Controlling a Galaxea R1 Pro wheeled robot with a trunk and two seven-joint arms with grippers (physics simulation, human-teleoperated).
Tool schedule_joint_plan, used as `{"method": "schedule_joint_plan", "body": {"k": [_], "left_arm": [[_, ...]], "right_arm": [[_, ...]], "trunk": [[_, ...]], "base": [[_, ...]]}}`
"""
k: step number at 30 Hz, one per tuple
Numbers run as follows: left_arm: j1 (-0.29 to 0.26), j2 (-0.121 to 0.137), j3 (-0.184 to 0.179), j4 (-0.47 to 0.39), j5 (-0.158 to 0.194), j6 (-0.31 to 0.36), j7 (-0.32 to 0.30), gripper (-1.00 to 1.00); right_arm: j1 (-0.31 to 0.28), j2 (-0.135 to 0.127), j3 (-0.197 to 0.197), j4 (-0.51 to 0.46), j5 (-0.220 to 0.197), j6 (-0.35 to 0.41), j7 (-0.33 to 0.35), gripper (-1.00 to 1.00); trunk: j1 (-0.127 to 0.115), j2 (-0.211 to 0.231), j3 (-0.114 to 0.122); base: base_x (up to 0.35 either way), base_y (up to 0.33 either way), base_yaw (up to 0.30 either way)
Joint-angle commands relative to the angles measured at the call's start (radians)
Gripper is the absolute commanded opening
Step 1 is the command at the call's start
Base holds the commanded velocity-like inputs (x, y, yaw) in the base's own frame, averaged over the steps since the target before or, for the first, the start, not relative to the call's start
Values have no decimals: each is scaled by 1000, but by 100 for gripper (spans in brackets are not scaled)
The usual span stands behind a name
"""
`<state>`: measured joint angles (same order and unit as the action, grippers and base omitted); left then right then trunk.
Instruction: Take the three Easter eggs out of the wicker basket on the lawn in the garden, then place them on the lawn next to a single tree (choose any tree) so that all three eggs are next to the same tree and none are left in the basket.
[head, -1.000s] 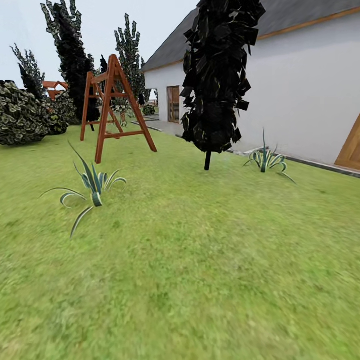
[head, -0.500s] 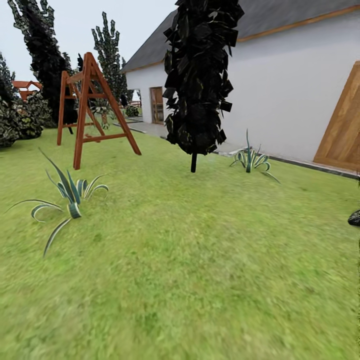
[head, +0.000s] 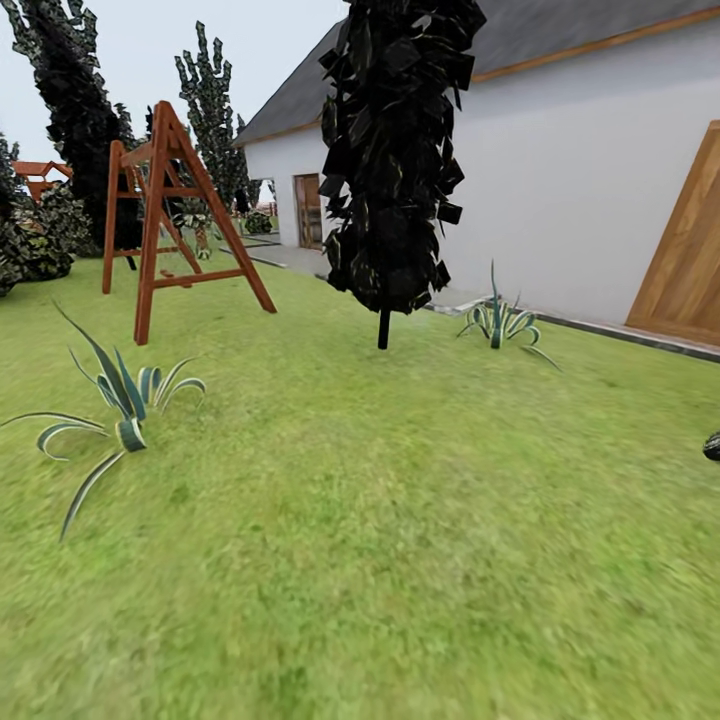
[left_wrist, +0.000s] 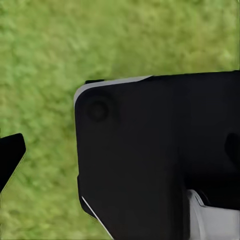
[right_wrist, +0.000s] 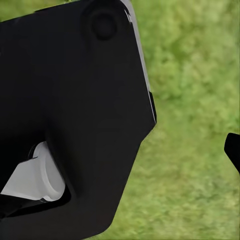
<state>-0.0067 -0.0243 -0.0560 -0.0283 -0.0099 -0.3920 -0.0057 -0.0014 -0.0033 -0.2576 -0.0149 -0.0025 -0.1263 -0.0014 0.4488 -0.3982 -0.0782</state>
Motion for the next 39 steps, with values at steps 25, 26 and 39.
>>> {"method": "schedule_joint_plan", "body": {"k": [25,26,39], "left_arm": [[0,1,-5,1,-1,-4,1,100],[0,1,-5,1,-1,-4,1,100],[0,1,-5,1,-1,-4,1,100]], "right_arm": [[0,0,-2,3,1,-3,0,100],[0,0,-2,3,1,-3,0,100],[0,0,-2,3,1,-3,0,100]], "trunk": [[1,-2,-2],[1,-2,-2],[1,-2,-2]], "base": [[340,0,21],[340,0,205],[340,0,163]]}}
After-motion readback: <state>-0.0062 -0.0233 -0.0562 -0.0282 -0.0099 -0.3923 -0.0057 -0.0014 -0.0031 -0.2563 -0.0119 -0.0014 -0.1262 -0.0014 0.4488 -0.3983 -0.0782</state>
